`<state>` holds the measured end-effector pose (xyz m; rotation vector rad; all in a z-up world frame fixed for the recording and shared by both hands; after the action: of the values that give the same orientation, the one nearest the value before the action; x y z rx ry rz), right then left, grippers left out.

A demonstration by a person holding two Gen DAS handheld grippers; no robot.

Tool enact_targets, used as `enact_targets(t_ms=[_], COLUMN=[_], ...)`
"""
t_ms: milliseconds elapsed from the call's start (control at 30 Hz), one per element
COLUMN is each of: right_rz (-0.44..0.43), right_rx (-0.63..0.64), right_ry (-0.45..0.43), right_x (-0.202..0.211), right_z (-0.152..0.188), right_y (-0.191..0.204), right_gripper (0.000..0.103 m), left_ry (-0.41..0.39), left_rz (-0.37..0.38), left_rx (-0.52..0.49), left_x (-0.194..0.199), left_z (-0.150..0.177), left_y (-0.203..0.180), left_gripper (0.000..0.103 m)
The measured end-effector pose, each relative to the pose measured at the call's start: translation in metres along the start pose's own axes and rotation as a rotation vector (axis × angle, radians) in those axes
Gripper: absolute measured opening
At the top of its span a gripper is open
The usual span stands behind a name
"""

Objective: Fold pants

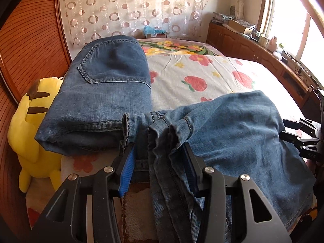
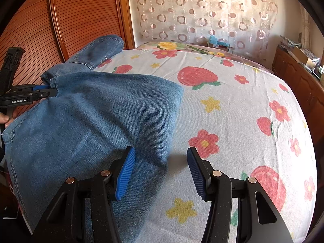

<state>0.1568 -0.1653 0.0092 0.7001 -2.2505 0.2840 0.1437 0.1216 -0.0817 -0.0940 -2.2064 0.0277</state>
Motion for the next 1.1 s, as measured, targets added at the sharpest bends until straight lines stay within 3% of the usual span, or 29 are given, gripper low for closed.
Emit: enact_targets(t_ms=[567,633,800,900,1100], right_rz=[-0.120,-0.142,-0.179,-0.200,-0.120], right_rx=[-0.088,-0.085,-0.074,-0.057,-0.015], right_ry=[0.061,0.068,0.065,0.052,-0.062], right_x=[-0.032,-0.034,-0.038,-0.036,-0.014], right_z=[-0.047,-0.047,-0.050,-0.049,-0.048], right_y=[-0.029,-0.029,-0.023,-0.020,-0.002], right_gripper=[0.055,0.045,0.030,0.010,0.007], left_ry=[-0.016,-0.018,-0.022,-0.023,-0.029], left_rz=[-0.004,-0.004,-0.008,-0.006,0.004], left_rx=[-0.002,-0.002,-0.004,-0.011,-0.007], left_x=[0.002,0.003,0.003,0.004,0.005], left_z=[0.000,0.000,-0.001,-0.002,-0.001], left_y=[0.000,0.001,0.001,-0.001,0.001], left_gripper=[0.045,0.045,0.044,0.041,0.033])
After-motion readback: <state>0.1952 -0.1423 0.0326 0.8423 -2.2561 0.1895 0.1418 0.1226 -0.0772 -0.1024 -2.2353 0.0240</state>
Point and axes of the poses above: each gripper's, at about its wrist camera, not at the fingertips, and x roughly against the way its jaws point, y to its left, z to its underside, the point moved 1 cm from there along -x, roughly the way its jaws point, and after that the axes turned 4 degrees about y, right-handed, at the moved point
